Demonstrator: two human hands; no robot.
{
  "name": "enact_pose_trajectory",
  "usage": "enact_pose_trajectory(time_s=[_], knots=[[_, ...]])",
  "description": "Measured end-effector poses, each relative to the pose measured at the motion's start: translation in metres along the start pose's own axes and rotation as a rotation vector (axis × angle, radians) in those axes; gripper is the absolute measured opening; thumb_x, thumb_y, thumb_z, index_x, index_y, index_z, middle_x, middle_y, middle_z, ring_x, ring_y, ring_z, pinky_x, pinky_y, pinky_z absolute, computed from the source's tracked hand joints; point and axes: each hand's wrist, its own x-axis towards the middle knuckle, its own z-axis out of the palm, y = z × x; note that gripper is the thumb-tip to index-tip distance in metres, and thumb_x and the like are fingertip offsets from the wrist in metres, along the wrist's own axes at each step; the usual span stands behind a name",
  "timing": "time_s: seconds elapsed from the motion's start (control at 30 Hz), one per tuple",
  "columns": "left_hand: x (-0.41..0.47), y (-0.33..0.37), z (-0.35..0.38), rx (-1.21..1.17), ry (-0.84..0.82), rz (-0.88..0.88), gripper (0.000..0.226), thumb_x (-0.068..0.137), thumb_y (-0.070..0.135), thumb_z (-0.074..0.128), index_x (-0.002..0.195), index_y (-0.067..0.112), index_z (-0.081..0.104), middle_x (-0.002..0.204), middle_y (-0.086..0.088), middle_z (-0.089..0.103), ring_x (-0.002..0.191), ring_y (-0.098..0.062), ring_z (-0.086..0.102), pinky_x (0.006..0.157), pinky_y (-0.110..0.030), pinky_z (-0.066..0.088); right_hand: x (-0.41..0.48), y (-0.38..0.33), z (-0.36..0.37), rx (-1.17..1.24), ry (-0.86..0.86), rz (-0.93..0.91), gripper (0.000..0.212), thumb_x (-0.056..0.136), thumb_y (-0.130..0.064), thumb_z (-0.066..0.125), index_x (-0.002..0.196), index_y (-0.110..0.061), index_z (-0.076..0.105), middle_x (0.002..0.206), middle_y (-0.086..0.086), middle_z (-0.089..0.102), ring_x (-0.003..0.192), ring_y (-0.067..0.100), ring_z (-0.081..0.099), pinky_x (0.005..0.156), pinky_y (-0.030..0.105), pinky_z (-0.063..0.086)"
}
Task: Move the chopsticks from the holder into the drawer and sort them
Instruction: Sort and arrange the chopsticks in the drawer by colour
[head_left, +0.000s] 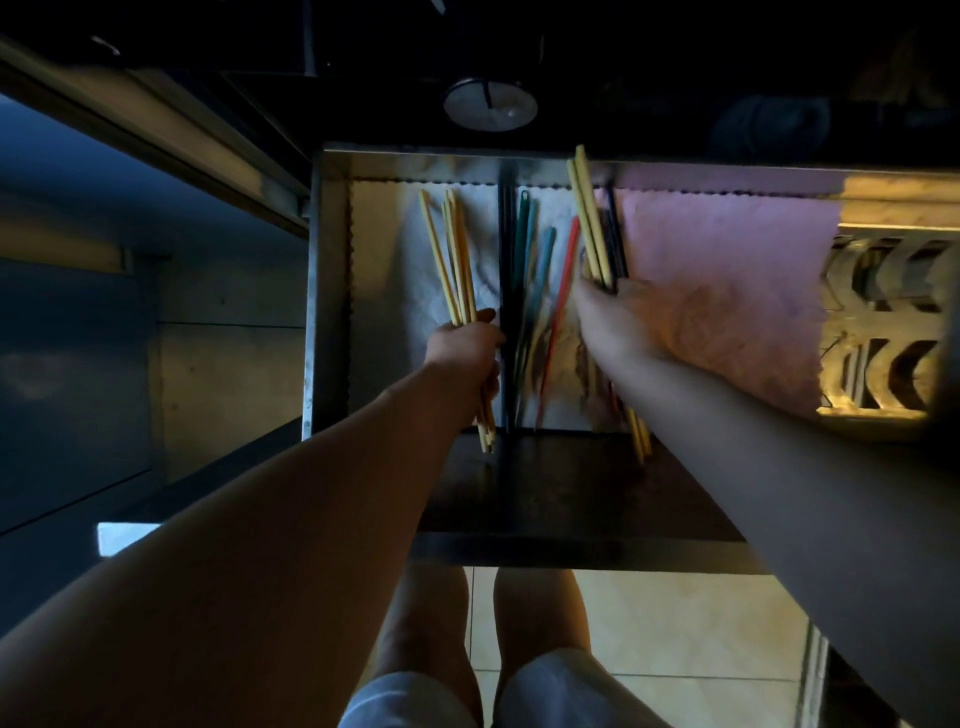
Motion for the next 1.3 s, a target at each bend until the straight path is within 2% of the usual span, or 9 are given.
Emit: enact_pose_trajectory(time_s=[0.1, 0.23, 0.37, 0.47, 0.67, 0.87, 0.97, 1.03, 1.3], knots=[[-0.009, 0.002, 0.016, -0.006, 0.019, 0.030, 0.018, 0.090, 0.009, 0.058, 0.101, 0.022, 0.063, 0.060, -0.003, 0.050, 0.037, -0.011, 0.043, 0.039, -0.019, 0.037, -0.006, 0.001, -0.010, 0.148, -0.102, 0.027, 0.021, 0.082, -0.029, 0.063, 0.069, -0.013, 0.057, 0.051, -0.003, 0.043, 0.045, 0.016, 0.044, 0.046, 0.020, 0.033], [-0.019, 0.003, 0.039, 0.064, 0.044, 0.087, 0.021, 0.089, 0.008, 0.058, 0.102, 0.023, 0.065, 0.062, -0.002, 0.052, 0.041, -0.013, 0.043, 0.041, -0.017, 0.035, -0.016, -0.003, -0.022, 0.268, -0.264, 0.053, 0.021, 0.084, -0.037, 0.065, 0.084, -0.017, 0.059, 0.058, -0.003, 0.050, 0.053, 0.019, 0.050, 0.058, 0.032, 0.043], [-0.025, 0.004, 0.040, 0.151, 0.010, 0.113, 0.021, 0.091, 0.013, 0.054, 0.107, 0.019, 0.065, 0.059, -0.002, 0.051, 0.041, -0.013, 0.043, 0.042, -0.019, 0.036, -0.027, -0.011, -0.034, 0.392, -0.431, 0.063, 0.032, 0.093, -0.035, 0.058, 0.079, -0.006, 0.059, 0.048, -0.002, 0.062, 0.039, 0.014, 0.058, 0.042, 0.024, 0.047], [-0.026, 0.006, 0.024, 0.243, 0.030, 0.184, 0.019, 0.095, 0.025, 0.054, 0.101, 0.010, 0.063, 0.059, -0.002, 0.055, 0.037, -0.012, 0.045, 0.037, -0.018, 0.038, -0.030, -0.018, -0.039, 0.451, -0.593, 0.110, 0.030, 0.096, -0.028, 0.054, 0.094, 0.001, 0.062, 0.060, 0.005, 0.070, 0.050, 0.017, 0.066, 0.047, 0.027, 0.053], [-0.026, 0.015, -0.032, 0.273, 0.078, 0.172, 0.029, 0.098, 0.046, 0.049, 0.093, 0.020, 0.061, 0.072, -0.001, 0.058, 0.049, -0.011, 0.050, 0.043, -0.024, 0.044, -0.031, -0.037, -0.021, 0.434, -0.786, 0.238, 0.033, 0.095, -0.010, 0.054, 0.126, 0.003, 0.049, 0.075, 0.012, 0.075, 0.071, 0.024, 0.074, 0.056, 0.032, 0.059], [-0.016, 0.015, -0.071, 0.201, 0.070, 0.128, 0.032, 0.101, 0.041, 0.043, 0.113, 0.017, 0.058, 0.078, 0.000, 0.057, 0.057, -0.010, 0.052, 0.048, -0.025, 0.045, -0.036, -0.048, 0.023, 0.287, -0.728, 0.297, 0.005, 0.093, -0.011, 0.058, 0.097, -0.009, 0.058, 0.060, 0.002, 0.070, 0.045, 0.006, 0.066, 0.038, 0.019, 0.050], [-0.007, 0.017, -0.074, 0.187, 0.064, 0.129, 0.029, 0.101, 0.034, 0.046, 0.122, 0.017, 0.056, 0.096, -0.005, 0.065, 0.079, -0.016, 0.062, 0.066, -0.032, 0.052, -0.037, -0.050, 0.048, 0.153, -0.666, 0.270, 0.033, 0.088, -0.027, 0.066, 0.117, -0.014, 0.058, 0.106, 0.011, 0.067, 0.087, 0.022, 0.070, 0.073, 0.036, 0.060], [0.002, 0.016, -0.076, 0.266, 0.098, 0.147, 0.031, 0.098, 0.030, 0.053, 0.125, 0.015, 0.056, 0.105, -0.009, 0.067, 0.091, -0.022, 0.066, 0.079, -0.037, 0.056, -0.039, -0.052, 0.062, 0.084, -0.608, 0.244, 0.047, 0.086, -0.037, 0.067, 0.127, -0.016, 0.054, 0.116, 0.010, 0.062, 0.104, 0.029, 0.061, 0.091, 0.046, 0.052], [0.012, 0.013, -0.095, 0.611, 0.155, 0.248, 0.060, 0.083, 0.014, 0.072, 0.136, 0.013, 0.046, 0.126, -0.009, 0.058, 0.116, -0.029, 0.057, 0.093, -0.038, 0.050, -0.040, -0.056, 0.093, 0.105, -0.482, 0.204, 0.044, 0.090, -0.021, 0.063, 0.131, -0.014, 0.050, 0.124, 0.011, 0.059, 0.110, 0.028, 0.057, 0.095, 0.043, 0.048]])
